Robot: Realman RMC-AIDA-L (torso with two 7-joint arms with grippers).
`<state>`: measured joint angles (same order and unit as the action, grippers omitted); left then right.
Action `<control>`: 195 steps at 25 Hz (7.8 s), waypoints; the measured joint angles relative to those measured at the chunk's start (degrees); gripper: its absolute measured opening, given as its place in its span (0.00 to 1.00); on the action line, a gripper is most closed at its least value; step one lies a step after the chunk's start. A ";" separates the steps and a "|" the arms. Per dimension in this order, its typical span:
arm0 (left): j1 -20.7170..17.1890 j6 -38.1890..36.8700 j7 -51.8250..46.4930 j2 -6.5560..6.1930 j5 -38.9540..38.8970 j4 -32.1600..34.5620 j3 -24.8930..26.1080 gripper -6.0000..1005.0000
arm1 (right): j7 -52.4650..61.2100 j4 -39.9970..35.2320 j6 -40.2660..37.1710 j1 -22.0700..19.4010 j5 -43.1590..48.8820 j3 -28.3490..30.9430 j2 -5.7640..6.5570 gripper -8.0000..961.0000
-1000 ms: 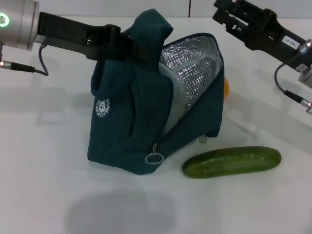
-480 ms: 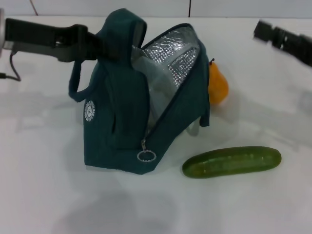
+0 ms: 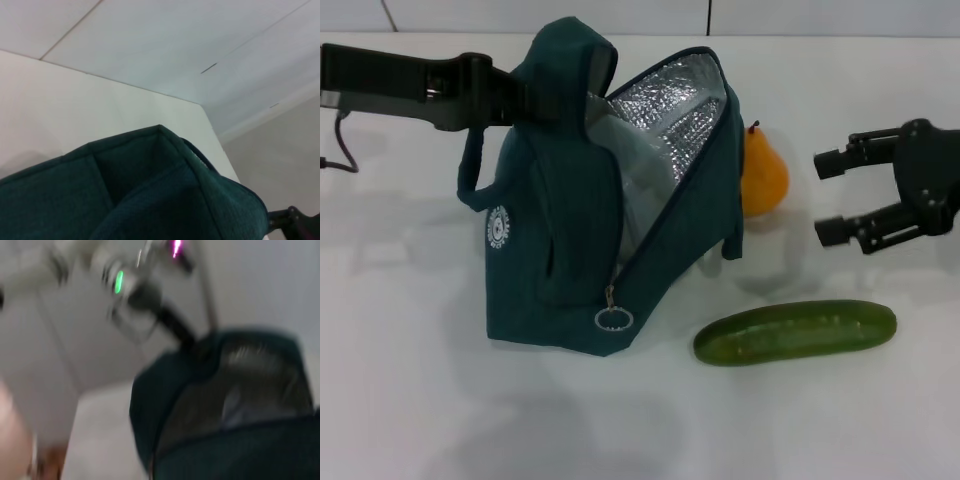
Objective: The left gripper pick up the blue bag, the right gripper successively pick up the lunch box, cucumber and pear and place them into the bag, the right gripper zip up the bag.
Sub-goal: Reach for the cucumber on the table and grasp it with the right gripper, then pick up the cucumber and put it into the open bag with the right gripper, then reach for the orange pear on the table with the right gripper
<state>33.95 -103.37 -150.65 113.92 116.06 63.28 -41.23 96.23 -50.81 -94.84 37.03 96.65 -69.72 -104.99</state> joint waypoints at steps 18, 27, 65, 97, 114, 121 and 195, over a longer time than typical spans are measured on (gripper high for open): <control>0.49 0.09 -0.08 0.42 -0.11 0.08 -0.16 0.05 | 2.37 -11.37 -6.17 11.84 37.17 -4.29 -9.55 0.91; 0.68 0.11 -0.20 0.23 -0.12 0.09 -0.20 0.06 | 2.65 -10.57 -0.01 10.21 38.73 -11.58 -10.96 0.91; 0.97 -0.07 0.00 0.06 0.09 0.08 -0.25 0.05 | 2.42 -14.07 -15.23 8.48 29.76 -3.88 -10.37 0.59; 0.57 -0.51 1.12 -0.23 0.31 -0.30 -1.66 0.05 | -19.86 29.19 0.09 6.69 -28.79 2.73 -11.25 0.59; 0.51 -0.77 1.62 -0.20 0.03 -0.10 -1.66 0.06 | -30.76 28.71 15.95 6.67 -50.24 -25.84 -11.28 0.57; 0.46 -0.77 1.66 -0.20 0.02 -0.03 -1.66 0.05 | -32.04 28.67 16.79 6.59 -51.76 -27.10 -11.28 0.50; -0.87 -0.62 1.67 -0.12 -1.82 0.14 0.54 0.05 | -30.60 21.86 41.11 0.18 -28.51 -10.75 -10.45 0.79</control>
<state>33.07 -104.00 -148.98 113.80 114.24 63.43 -40.69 65.64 -28.95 -53.74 37.21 68.14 -80.47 -115.45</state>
